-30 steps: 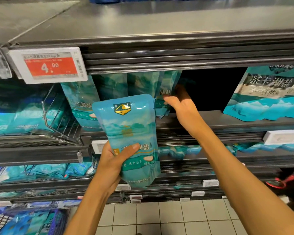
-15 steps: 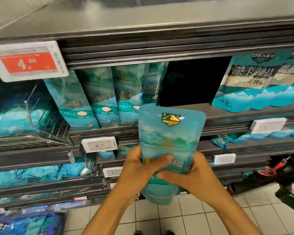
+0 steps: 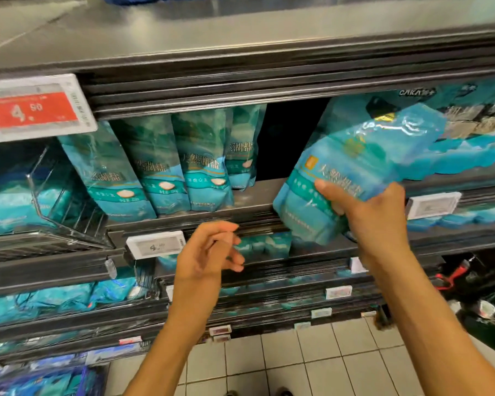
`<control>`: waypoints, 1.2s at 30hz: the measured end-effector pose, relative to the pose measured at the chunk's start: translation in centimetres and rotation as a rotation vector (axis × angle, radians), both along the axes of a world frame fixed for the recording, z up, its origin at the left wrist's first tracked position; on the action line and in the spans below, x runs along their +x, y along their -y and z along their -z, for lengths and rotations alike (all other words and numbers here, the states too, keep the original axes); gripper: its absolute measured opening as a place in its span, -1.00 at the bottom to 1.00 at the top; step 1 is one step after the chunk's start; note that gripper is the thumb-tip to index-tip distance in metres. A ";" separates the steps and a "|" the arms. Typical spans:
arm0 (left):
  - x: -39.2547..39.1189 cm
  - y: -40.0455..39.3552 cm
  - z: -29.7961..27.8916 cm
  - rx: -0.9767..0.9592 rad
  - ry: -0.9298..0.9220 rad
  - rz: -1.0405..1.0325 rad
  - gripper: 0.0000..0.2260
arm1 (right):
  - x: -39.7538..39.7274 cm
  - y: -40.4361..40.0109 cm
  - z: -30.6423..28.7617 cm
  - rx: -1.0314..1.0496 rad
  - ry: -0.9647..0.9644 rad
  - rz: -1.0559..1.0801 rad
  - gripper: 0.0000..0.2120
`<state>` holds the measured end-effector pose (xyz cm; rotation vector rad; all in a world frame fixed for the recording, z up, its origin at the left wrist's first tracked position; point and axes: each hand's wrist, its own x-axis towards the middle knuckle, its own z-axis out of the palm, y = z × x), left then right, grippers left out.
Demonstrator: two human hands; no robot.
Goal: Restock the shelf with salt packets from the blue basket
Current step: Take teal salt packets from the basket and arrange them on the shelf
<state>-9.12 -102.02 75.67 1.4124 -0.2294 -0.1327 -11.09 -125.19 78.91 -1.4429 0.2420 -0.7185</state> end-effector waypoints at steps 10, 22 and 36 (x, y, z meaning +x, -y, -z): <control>-1.3 -2.9 2.3 0.069 -0.019 -0.144 -0.77 | 8.8 -1.4 -1.3 -0.562 -0.283 0.183 -0.59; -0.8 -4.5 3.0 0.056 -0.050 -0.191 -0.73 | 9.4 -1.8 -0.6 -0.608 -0.206 -0.004 -0.91; 0.3 -6.7 4.0 0.026 -0.051 -0.146 -0.79 | 2.3 -2.7 2.0 -0.571 -0.176 -0.047 -0.49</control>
